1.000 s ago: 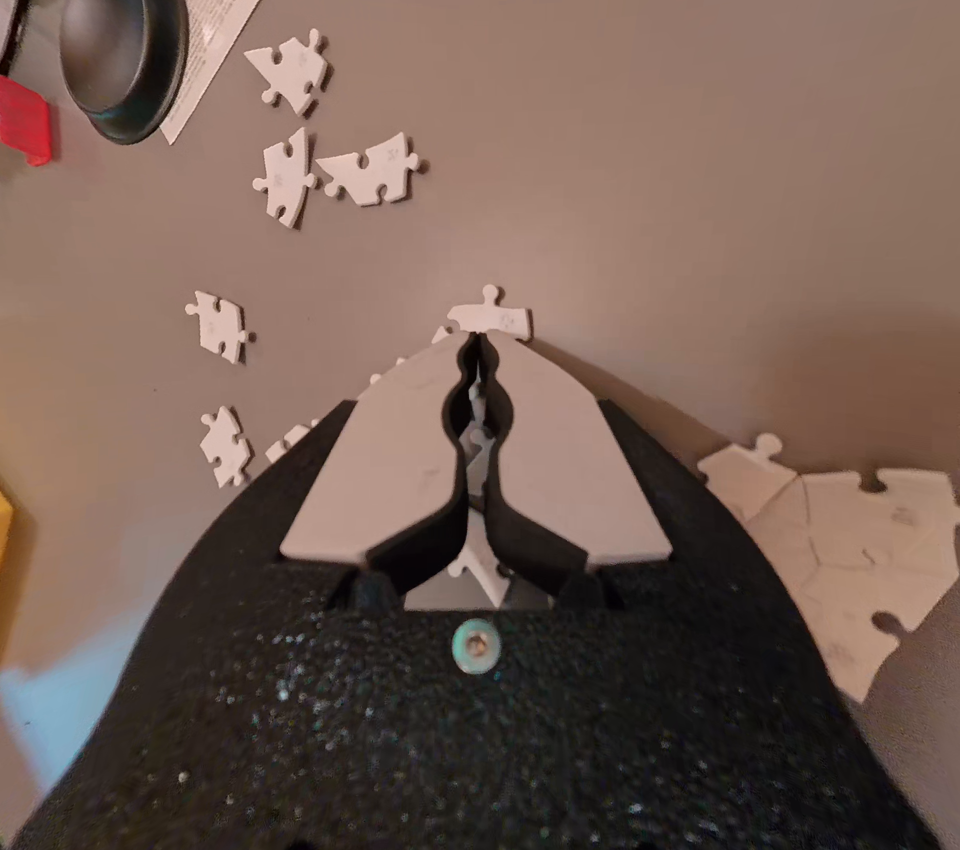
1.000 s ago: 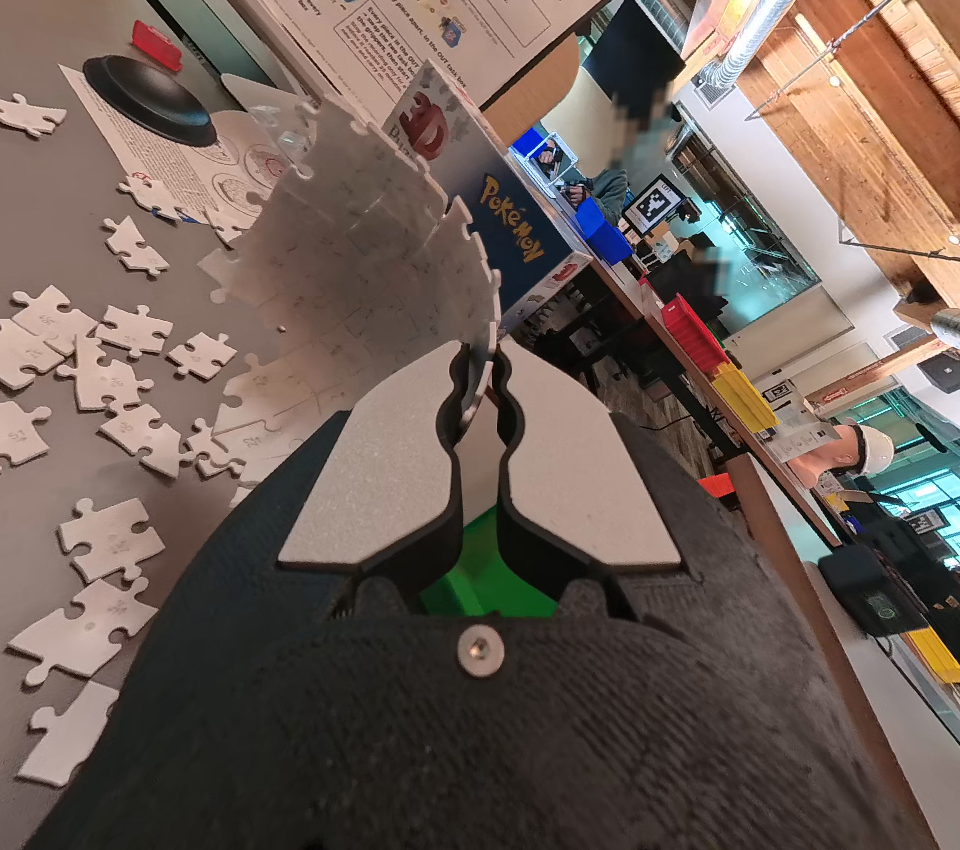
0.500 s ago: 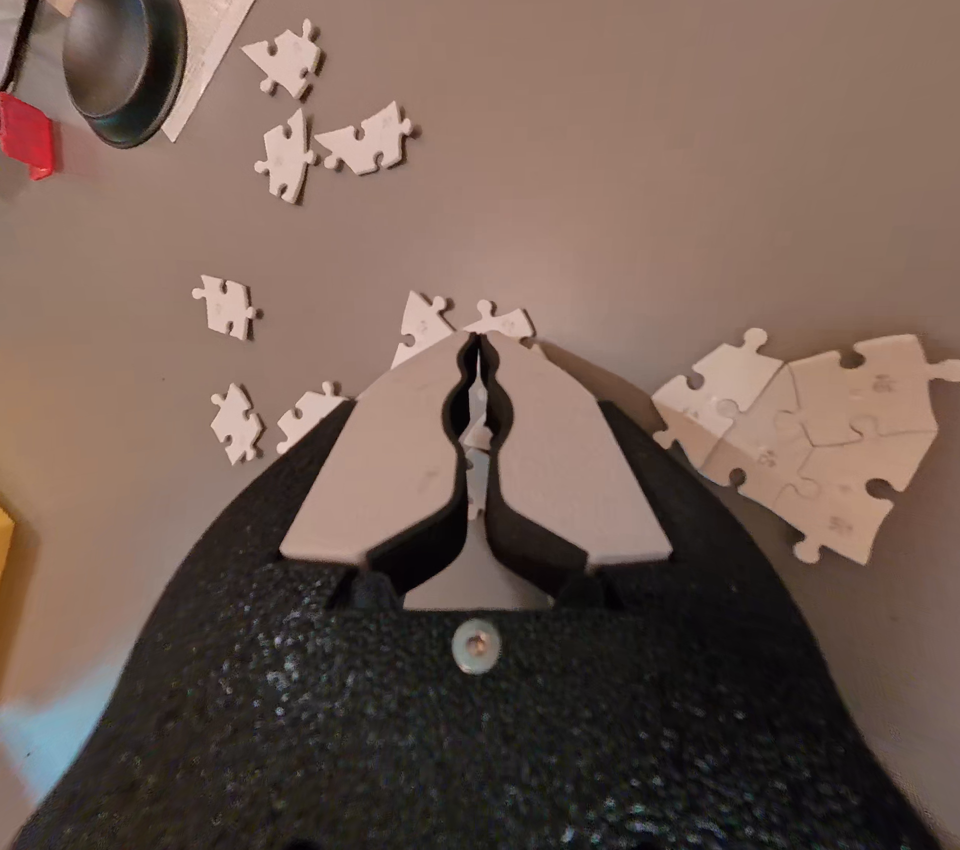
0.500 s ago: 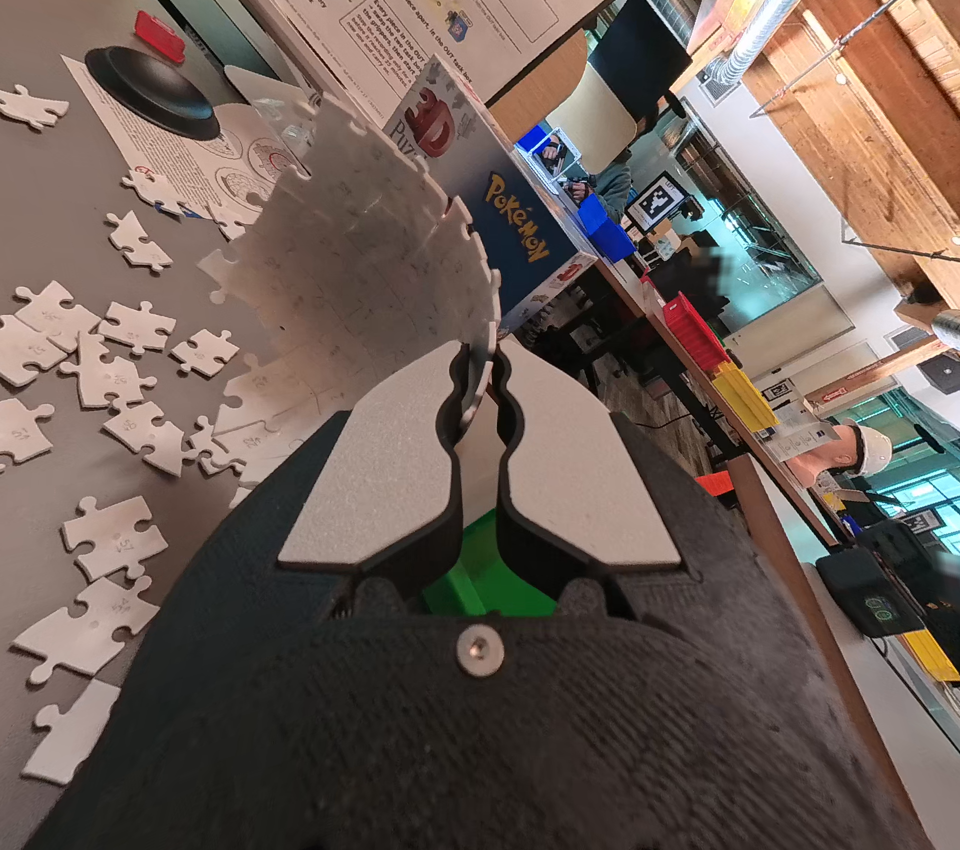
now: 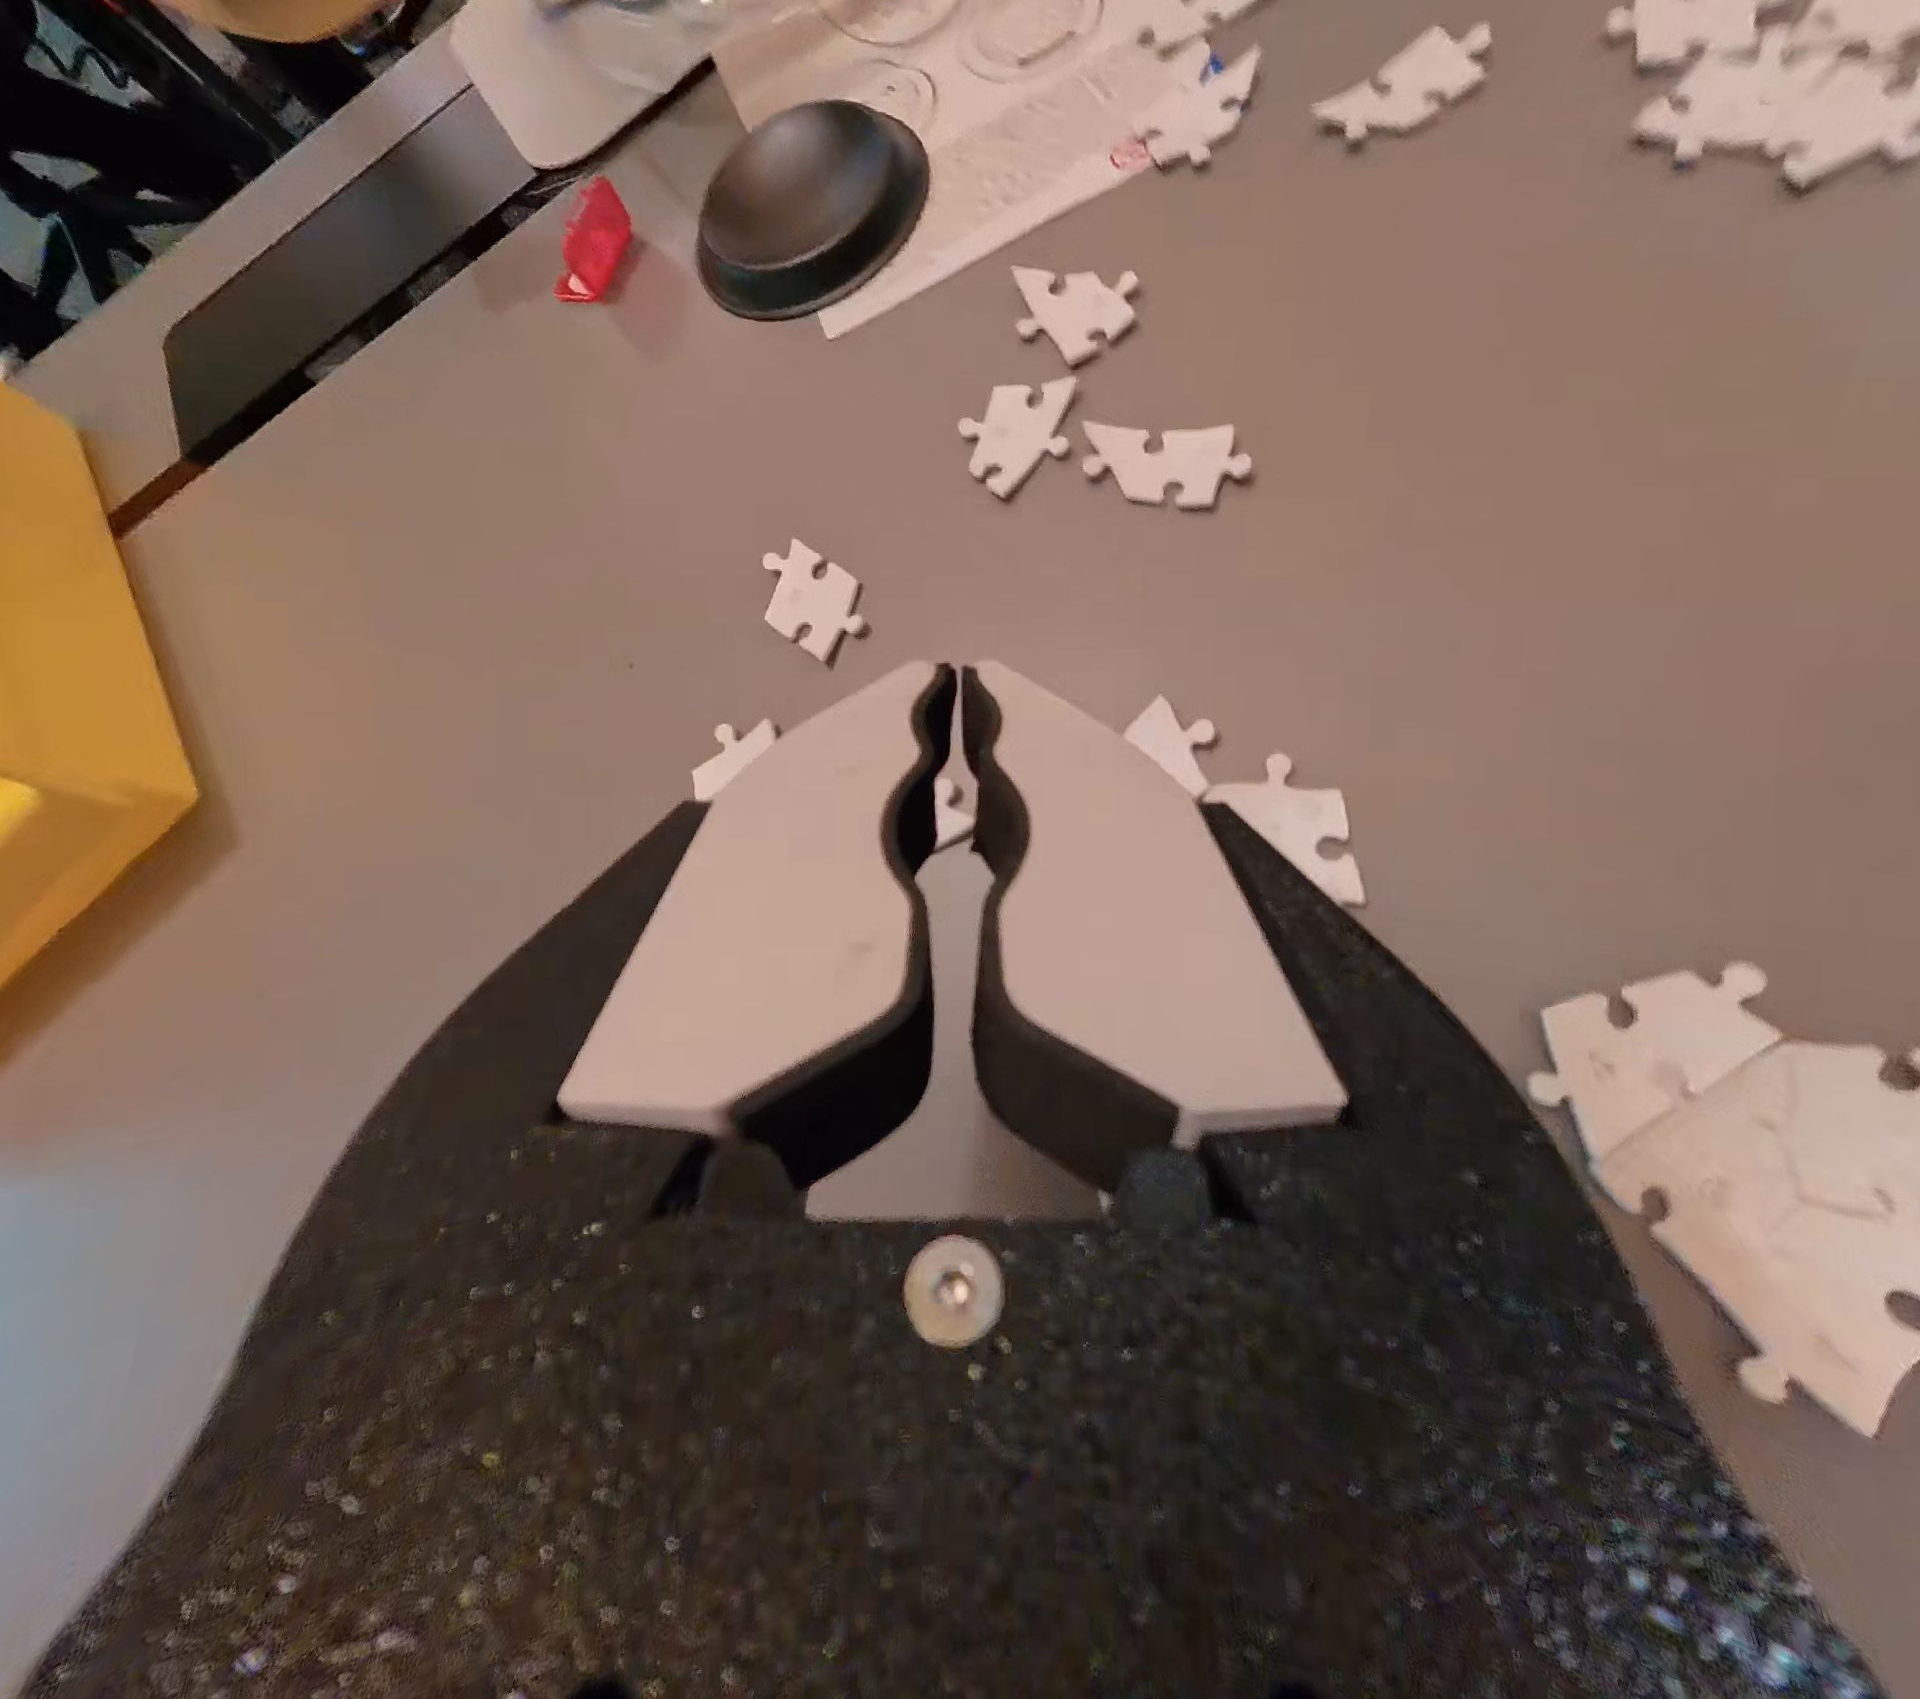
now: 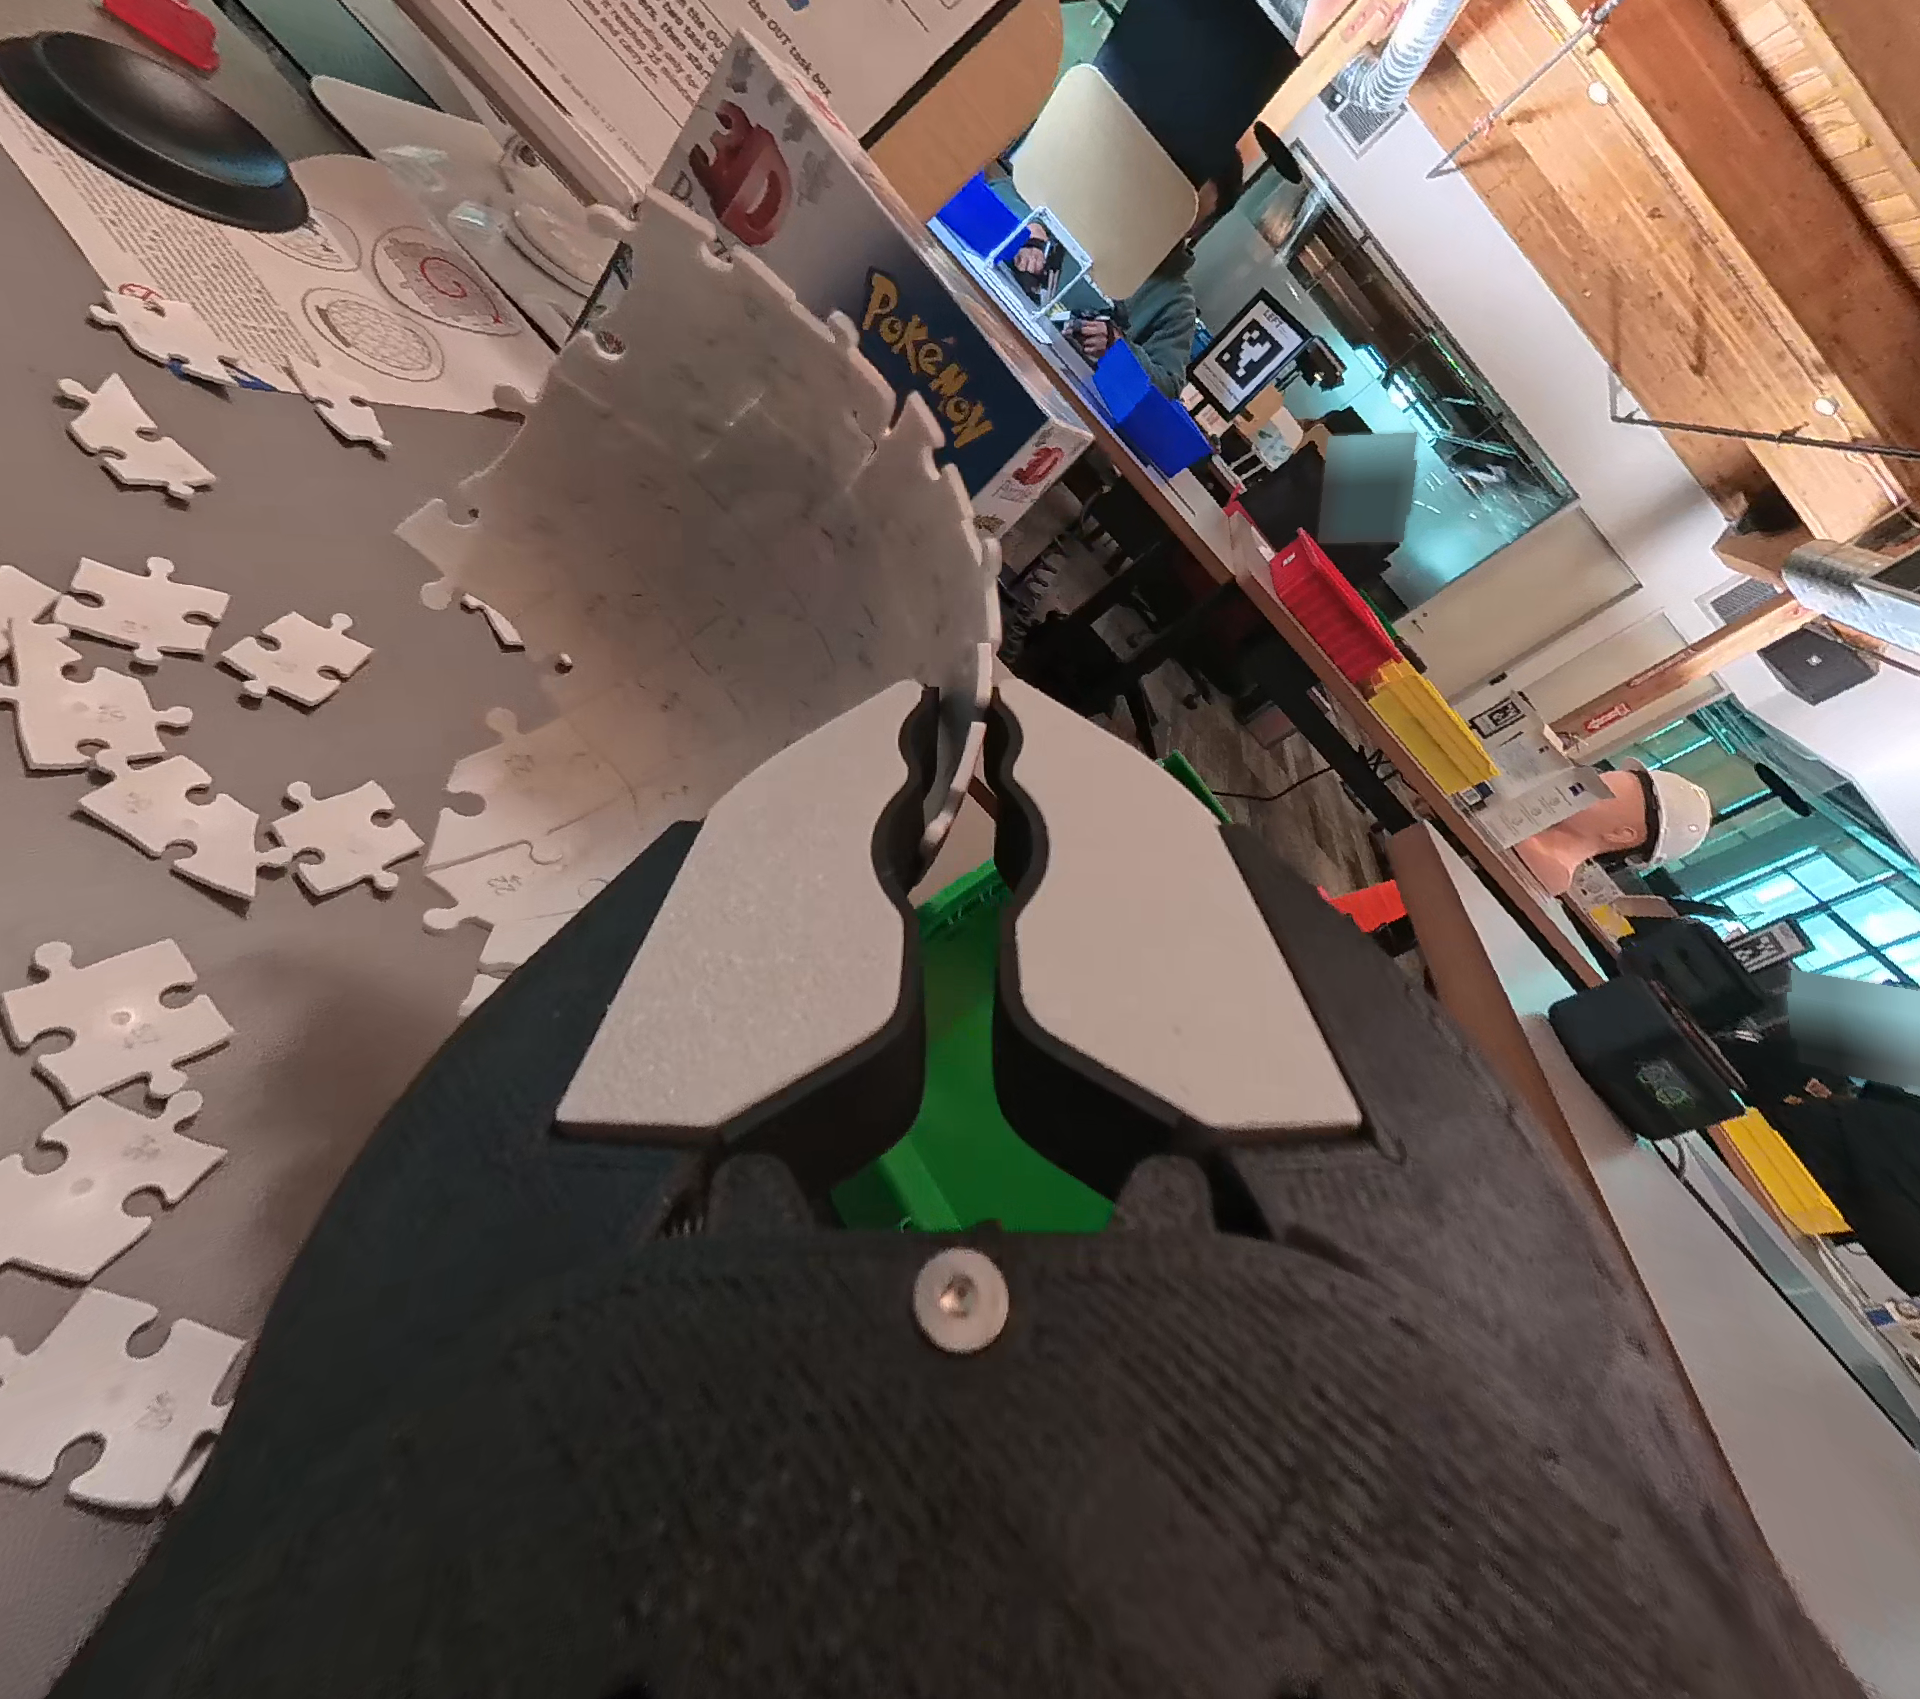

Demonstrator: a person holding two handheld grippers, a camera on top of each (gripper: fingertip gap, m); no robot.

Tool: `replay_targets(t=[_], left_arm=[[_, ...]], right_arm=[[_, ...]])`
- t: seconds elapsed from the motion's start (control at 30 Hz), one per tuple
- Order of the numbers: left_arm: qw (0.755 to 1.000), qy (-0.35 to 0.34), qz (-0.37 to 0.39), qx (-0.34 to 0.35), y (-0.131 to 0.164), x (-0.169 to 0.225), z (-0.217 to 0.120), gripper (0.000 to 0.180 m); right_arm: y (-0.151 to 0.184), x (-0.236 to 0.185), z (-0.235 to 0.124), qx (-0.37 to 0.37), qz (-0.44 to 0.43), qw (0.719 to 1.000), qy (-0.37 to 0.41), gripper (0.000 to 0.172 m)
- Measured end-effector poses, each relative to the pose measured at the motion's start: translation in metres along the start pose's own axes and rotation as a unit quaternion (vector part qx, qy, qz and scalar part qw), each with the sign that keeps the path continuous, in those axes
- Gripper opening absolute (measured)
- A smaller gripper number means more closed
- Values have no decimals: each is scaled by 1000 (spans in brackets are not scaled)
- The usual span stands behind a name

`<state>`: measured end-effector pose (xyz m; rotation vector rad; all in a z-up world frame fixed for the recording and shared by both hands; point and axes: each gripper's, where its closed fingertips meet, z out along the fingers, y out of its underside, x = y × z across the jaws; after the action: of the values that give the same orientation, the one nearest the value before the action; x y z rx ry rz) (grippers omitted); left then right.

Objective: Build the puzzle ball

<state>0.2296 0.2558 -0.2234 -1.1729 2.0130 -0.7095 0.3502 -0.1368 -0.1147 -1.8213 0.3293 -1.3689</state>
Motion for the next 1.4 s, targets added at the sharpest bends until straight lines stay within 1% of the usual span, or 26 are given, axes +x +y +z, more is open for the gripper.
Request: replay_targets(t=[0.1,0.17,0.2,0.3,0.33,0.47,0.6,0.93,1.1,1.23,1.4], left_arm=[[998,15,-57,27,-6,-3,1,1],[996,25,-81,37,-8,-4,3,3],[996,28,-77,30,-6,-6,4,6],[999,-15,-44,-2,4,-22,6,12],[999,-16,-45,-4,5,-24,6,14],[996,-2,-86,21,0,-24,7,16],[992,5,-120,25,1,-24,9,24],[994,6,-110,19,-1,-18,12,29],[992,13,-127,25,-1,-18,12,30],[993,6,-120,16,3,-20,12,32],[992,10,-125,20,1,-18,12,33]], right_arm=[[0,1,-1,0,0,1000,1,8],[1,1,0,0,0,1000,0,8],[1,1,0,-1,-1,1000,0,8],[3,3,-1,-2,2,1000,2,8],[4,4,-2,-2,3,1000,4,8],[7,8,-4,-5,6,1000,11,8],[9,11,-6,-6,10,1000,15,8],[9,11,-5,-6,10,1000,14,8],[8,9,-4,-5,9,1000,11,8],[8,7,-4,-5,7,1000,8,8],[7,7,-4,-6,6,1000,8,8]])
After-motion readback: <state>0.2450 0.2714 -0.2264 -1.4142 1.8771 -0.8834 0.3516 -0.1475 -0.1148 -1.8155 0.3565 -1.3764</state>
